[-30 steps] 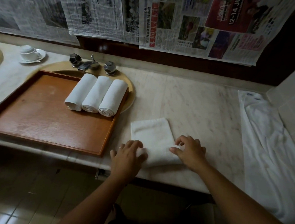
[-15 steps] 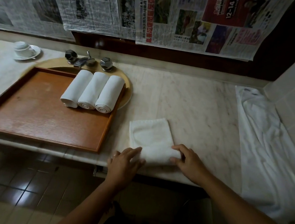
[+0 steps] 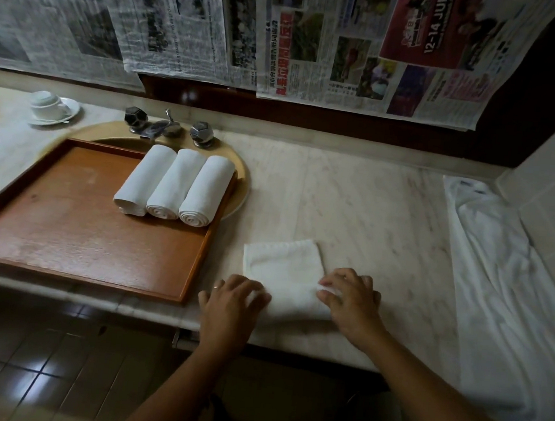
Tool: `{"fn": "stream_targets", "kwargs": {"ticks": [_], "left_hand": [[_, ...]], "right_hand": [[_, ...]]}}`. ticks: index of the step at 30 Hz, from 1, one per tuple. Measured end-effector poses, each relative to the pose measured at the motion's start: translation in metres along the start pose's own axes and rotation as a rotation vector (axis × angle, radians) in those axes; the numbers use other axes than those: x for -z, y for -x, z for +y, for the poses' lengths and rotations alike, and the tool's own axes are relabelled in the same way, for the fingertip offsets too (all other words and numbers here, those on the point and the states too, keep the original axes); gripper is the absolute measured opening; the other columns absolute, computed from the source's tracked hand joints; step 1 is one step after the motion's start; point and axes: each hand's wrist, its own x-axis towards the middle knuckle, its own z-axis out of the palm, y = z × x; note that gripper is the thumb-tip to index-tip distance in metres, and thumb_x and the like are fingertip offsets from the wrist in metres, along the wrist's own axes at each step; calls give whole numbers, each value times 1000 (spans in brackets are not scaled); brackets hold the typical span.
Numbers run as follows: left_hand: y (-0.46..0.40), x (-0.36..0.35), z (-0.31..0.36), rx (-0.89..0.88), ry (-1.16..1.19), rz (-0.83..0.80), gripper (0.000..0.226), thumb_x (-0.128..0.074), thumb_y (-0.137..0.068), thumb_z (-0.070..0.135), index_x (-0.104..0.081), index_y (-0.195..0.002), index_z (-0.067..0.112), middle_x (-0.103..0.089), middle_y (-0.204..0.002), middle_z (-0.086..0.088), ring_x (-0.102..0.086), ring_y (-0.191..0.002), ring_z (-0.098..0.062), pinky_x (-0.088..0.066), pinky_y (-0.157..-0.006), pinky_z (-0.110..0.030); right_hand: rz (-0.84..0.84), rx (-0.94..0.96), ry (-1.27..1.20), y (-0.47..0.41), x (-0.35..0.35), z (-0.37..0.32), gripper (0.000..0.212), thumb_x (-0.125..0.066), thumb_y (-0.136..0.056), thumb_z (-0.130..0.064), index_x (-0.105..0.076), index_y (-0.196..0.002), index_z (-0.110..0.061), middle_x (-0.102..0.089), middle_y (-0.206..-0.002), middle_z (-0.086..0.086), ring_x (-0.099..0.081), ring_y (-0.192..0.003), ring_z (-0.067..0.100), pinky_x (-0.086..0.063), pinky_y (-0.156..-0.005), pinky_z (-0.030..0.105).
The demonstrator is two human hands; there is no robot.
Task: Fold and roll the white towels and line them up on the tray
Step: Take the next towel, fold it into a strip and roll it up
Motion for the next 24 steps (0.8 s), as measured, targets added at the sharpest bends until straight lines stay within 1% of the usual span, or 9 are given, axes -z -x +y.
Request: {"fn": "stream_targets", "kwargs": {"ticks": [4, 6, 8, 11, 13, 15, 19, 21, 24], "left_hand": [[14, -3, -8, -166, -88, -10, 47, -35, -97, 62, -58, -129, 35, -58, -135, 11, -60, -106, -16, -36, -81, -39], [25, -5, -15, -184, -73, -86, 58, -33, -94, 66, -45, -143, 36, -46, -148, 13, -59, -111, -14, -36, -84, -39], [32, -3, -19, -151, 15, -147, 65, -32, -91, 72, -36, -148, 42, -37, -152, 20, -56, -115, -6, -32, -89, -39], [30, -4, -20, -42, 235, -199, 67, -32, -83, 80, -44, -140, 49, -44, -146, 24, -49, -119, 2, -28, -100, -41], [25, -5, -21, 20, 331, -214, 58, -34, -78, 86, -47, -128, 60, -53, -140, 21, -57, -114, -2, -33, -106, -47], [18, -6, -22, 68, 376, -226, 51, -36, -75, 90, -49, -119, 66, -58, -136, 19, -60, -110, -5, -37, -106, -53], [-2, 0, -17, 140, 435, -282, 79, -34, -70, 95, -57, -129, 47, -61, -133, 14, -58, -111, -8, -36, -108, -55], [-9, 7, -12, 163, 342, -280, 66, -41, -81, 84, -56, -131, 44, -57, -128, 16, -54, -112, -8, -27, -111, -52], [-8, 9, -7, 118, 159, -80, 36, -55, -89, 64, -58, -120, 45, -44, -121, 22, -43, -112, -6, -29, -100, -44]], "right_hand": [[62, 172, 3, 21, -12, 15, 44, -38, -92, -53, -66, -121, -38, -57, -135, -21, -41, -110, 14, -25, -86, 33], [-25, 184, -32, 30, -10, 21, 51, -43, -90, -55, -56, -136, -37, -46, -145, -22, -42, -118, 15, -30, -95, 35], [-119, 148, -97, 38, -9, 23, 54, -60, -90, -49, -48, -142, -38, -42, -143, -25, -43, -122, 16, -33, -104, 39], [-164, -10, -278, 39, -7, 22, 48, -68, -90, -41, -52, -136, -43, -51, -114, -15, -54, -108, 20, -42, -104, 40], [-194, -62, -389, 33, -5, 22, 43, -68, -90, -41, -56, -131, -43, -59, -121, -3, -56, -111, 17, -45, -103, 38], [-221, -52, -451, 25, -1, 18, 39, -69, -90, -38, -59, -128, -38, -61, -128, -5, -56, -116, 14, -46, -103, 36], [-244, -130, -434, 5, 3, 13, 31, -65, -91, -45, -60, -120, -38, -63, -121, -2, -59, -110, 17, -50, -97, 41], [-258, -172, -399, -4, 4, 11, 31, -64, -87, -54, -56, -115, -44, -62, -116, -3, -59, -106, 18, -52, -93, 44], [-187, -183, -180, -10, 5, 2, 31, -62, -86, -55, -49, -112, -44, -54, -113, -10, -49, -107, 17, -44, -93, 39]]}}
